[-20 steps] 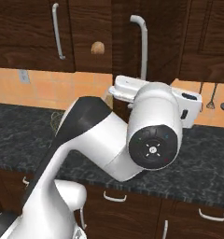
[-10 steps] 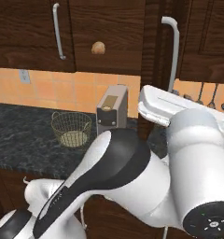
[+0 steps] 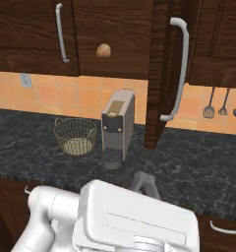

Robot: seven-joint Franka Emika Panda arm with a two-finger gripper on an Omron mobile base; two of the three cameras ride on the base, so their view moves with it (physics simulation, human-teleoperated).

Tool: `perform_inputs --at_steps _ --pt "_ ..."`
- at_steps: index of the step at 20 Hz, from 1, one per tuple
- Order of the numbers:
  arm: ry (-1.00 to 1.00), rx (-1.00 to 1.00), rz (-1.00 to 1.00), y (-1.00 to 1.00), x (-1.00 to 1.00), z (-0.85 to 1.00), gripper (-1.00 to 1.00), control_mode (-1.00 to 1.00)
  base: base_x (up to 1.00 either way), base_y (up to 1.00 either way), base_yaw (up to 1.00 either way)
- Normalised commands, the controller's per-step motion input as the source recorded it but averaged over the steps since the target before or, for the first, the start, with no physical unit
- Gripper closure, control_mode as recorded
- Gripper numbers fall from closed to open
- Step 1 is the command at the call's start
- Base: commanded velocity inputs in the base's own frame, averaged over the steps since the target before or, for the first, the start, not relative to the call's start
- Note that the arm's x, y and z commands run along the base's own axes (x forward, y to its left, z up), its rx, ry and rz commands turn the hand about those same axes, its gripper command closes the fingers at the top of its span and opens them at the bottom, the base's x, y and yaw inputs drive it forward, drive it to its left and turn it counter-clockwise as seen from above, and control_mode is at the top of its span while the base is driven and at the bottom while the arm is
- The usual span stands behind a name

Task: Open the cabinet, pick up the bread from the cabinet and place it in the basket. Then move the basket to the dining counter.

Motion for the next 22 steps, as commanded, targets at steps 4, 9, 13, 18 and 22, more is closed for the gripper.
perform_inputs --at_steps 4,9,13,18,22 --pt "-0.51 0.09 -0.12 1.00 -0.16 -0.38 1.00 -1.00 0.00 0.00 0.00" --pt "-0.34 0.00 -0.23 1.00 0.00 0.00 1.00 -1.00 0.00 0.00 0.00" --pt "-0.09 -0.04 -0.19 1.00 0.30 0.04 1.00 -1.00 0.00 0.00 0.00" --pt "-0.03 -0.20 -0.15 1.00 0.33 0.12 1.00 -1.00 0.00 0.00 0.00" --pt "0.00 -0.40 -0.33 1.00 0.13 0.23 1.00 -1.00 0.00 0.00 0.00"
